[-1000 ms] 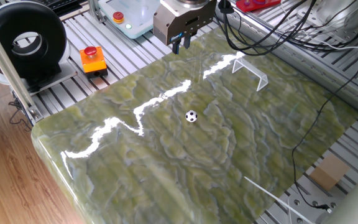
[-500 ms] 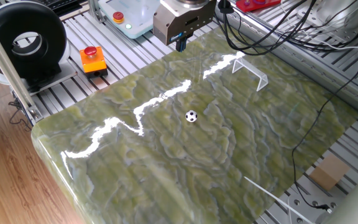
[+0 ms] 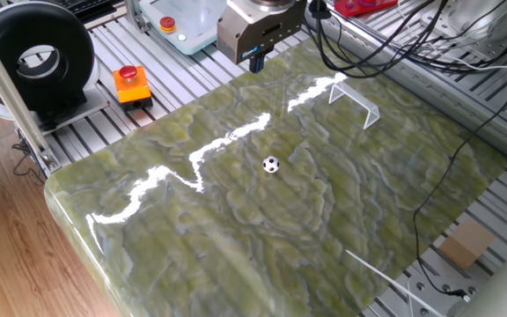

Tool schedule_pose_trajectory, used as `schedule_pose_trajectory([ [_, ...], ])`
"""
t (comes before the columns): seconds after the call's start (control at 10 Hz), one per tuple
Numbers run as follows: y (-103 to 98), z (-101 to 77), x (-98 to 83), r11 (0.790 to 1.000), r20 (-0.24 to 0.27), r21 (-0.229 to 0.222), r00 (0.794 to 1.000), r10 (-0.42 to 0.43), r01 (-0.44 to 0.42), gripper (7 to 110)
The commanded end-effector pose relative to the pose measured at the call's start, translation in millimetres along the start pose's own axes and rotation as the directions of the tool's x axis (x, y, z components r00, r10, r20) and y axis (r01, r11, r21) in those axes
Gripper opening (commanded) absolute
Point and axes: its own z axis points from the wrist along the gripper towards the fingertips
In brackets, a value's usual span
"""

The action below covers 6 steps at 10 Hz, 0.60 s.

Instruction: Push the soccer ball into the goal

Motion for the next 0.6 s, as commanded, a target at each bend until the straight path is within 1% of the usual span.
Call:
schedule_pose_trajectory([
  [0.0,2.3,-0.9,0.2,1.000,0.000,-0.010,1.000,0.001,-0.001,7],
  [0.2,3.4,0.4,1.1,1.000,0.000,-0.009,1.000,0.004,-0.004,7],
  [0.5,11.2,1.9,3.2,1.000,-0.002,-0.022,1.000,-0.005,0.005,7],
])
